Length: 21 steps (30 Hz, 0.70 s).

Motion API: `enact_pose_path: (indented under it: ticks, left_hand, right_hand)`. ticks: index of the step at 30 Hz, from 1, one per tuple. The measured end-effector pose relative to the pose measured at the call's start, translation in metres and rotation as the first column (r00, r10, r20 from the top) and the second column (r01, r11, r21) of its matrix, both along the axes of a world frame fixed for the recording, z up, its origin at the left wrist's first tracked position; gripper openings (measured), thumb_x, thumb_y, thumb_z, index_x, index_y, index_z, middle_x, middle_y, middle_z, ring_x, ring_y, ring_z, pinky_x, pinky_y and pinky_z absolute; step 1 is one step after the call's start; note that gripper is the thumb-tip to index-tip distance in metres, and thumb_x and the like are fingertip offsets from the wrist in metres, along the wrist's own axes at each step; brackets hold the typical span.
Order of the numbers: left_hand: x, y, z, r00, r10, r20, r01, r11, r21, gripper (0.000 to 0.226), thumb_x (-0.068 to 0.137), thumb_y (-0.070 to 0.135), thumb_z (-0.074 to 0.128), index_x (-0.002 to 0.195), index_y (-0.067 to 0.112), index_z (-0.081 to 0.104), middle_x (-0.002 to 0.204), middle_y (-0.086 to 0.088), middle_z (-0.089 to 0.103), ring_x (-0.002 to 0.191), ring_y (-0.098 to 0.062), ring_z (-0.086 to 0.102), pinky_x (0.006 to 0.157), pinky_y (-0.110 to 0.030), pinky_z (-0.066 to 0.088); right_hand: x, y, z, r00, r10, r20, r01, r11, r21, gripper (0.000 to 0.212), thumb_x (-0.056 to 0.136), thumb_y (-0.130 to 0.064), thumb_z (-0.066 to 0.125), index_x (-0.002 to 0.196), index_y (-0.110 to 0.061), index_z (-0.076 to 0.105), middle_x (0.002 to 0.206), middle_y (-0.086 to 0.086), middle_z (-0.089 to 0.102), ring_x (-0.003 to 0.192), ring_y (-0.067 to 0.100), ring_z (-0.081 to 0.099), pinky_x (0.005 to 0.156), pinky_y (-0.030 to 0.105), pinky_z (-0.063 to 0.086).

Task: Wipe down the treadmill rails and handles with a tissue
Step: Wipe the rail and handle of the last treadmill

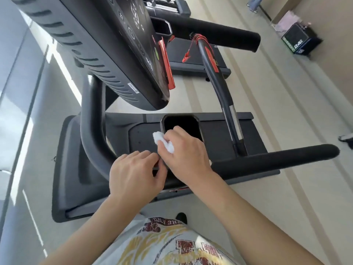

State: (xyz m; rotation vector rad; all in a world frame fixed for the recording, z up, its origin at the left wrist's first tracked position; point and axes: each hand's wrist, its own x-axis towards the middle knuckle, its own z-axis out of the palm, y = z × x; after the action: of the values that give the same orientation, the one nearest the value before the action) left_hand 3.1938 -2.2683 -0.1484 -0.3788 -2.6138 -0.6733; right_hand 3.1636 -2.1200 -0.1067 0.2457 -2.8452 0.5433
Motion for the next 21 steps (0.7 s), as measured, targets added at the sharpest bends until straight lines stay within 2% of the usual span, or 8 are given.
enact_pose_path:
  ticks: [3,6,8,12,16,21]
  left_hand:
    - [0.001,-0.001,-0.001,1.0,-0.021,0.014,0.021,1.0,-0.009,0.04,0.094,0.027,0.059,0.057,0.02,0.045,0.051,0.007,0.041,0.047,-0.02,0.035,0.048,-0.031,0.03]
    - [0.002,-0.008,-0.006,0.998,-0.065,0.018,0.065,0.998,-0.013,0.038,0.095,0.027,0.056,0.059,0.019,0.048,0.053,0.006,0.042,0.049,-0.021,0.038,0.05,-0.034,0.035]
    - [0.002,-0.011,-0.009,0.997,-0.082,0.007,0.082,0.997,-0.008,0.038,0.096,0.026,0.054,0.059,0.019,0.048,0.054,0.006,0.043,0.051,-0.022,0.04,0.053,-0.036,0.036]
    - [0.002,-0.009,-0.011,0.997,-0.073,-0.009,0.073,0.997,-0.014,0.04,0.097,0.026,0.053,0.059,0.019,0.046,0.054,0.005,0.043,0.052,-0.023,0.041,0.054,-0.038,0.039]
    - [0.003,-0.008,-0.01,0.997,-0.072,-0.011,0.072,0.997,-0.017,0.04,0.098,0.027,0.052,0.059,0.019,0.044,0.054,0.005,0.043,0.052,-0.023,0.042,0.055,-0.038,0.039]
    - [0.004,-0.009,-0.009,0.996,-0.091,-0.014,0.091,0.996,-0.01,0.04,0.098,0.026,0.051,0.058,0.019,0.045,0.053,0.006,0.041,0.05,-0.023,0.04,0.054,-0.036,0.039]
  right_hand:
    - [-0.011,-0.015,-0.004,0.998,-0.029,-0.048,0.029,1.0,-0.001,0.034,0.097,-0.034,0.068,0.072,-0.019,0.049,0.074,-0.004,0.046,0.052,0.02,0.034,0.05,0.028,0.027]
    - [-0.01,0.01,-0.008,0.999,-0.03,-0.034,0.031,0.999,0.037,0.038,0.096,-0.037,0.069,0.071,-0.022,0.044,0.073,-0.005,0.045,0.055,0.024,0.039,0.05,0.029,0.031]
    - [-0.009,0.041,-0.01,0.993,-0.119,0.001,0.118,0.991,0.06,0.034,0.095,-0.037,0.067,0.069,-0.021,0.052,0.073,-0.004,0.045,0.057,0.027,0.045,0.055,0.029,0.031]
    - [-0.008,0.065,-0.007,0.971,-0.239,0.033,0.237,0.97,0.049,0.037,0.095,-0.037,0.065,0.066,-0.03,0.043,0.069,-0.003,0.041,0.057,0.025,0.041,0.057,0.03,0.03]
    - [-0.009,0.041,-0.009,0.974,-0.215,0.064,0.209,0.973,0.094,0.039,0.1,-0.038,0.062,0.067,-0.019,0.051,0.071,-0.001,0.048,0.059,0.026,0.046,0.057,0.031,0.027]
    - [-0.006,0.012,-0.007,0.994,-0.11,0.009,0.107,0.982,0.157,0.046,0.104,-0.036,0.059,0.065,-0.014,0.049,0.066,-0.001,0.042,0.052,0.025,0.042,0.049,0.032,0.032]
